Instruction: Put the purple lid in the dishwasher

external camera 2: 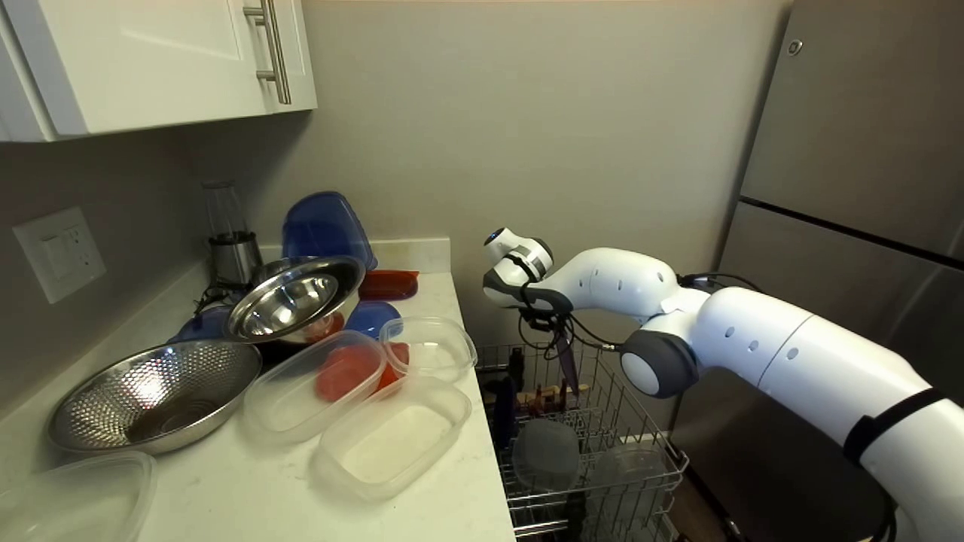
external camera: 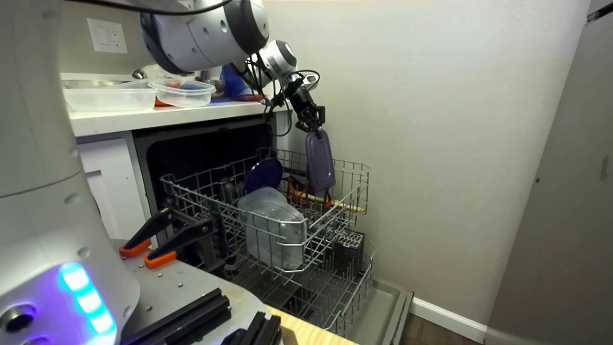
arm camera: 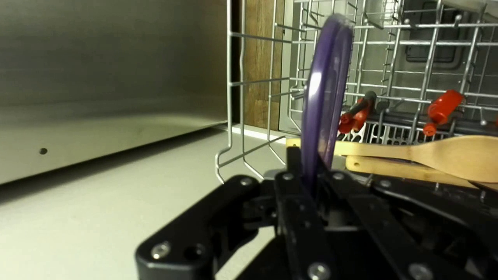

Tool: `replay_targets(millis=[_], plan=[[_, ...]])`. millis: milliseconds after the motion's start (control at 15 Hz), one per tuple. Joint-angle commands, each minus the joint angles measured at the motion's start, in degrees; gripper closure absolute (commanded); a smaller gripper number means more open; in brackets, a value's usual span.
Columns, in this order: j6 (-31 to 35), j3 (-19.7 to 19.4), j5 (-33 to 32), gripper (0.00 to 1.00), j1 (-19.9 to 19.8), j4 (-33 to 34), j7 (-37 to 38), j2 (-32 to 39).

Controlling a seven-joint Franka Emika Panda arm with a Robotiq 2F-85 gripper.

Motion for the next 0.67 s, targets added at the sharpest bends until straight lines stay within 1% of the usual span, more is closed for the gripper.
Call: replay_targets(millis=[0,133,333,467,600], plan=[[3.5,0.3,-0.1,0.94,-0.6,0.7,-2.5,1.2],[3.8,0.5,0.1,0.94,-0.6,0.7,-3.0,1.4],[2.2,0.1,-0.3,0.94,-0.2,0.5,-4.7,0.2],[0.4,-0.4,-0.6,0.94,0.2,0.5,-5.9,-1.0],[-3.1,-1.1,-1.2,0.94,0.7,0.8,-7.4,-2.3]])
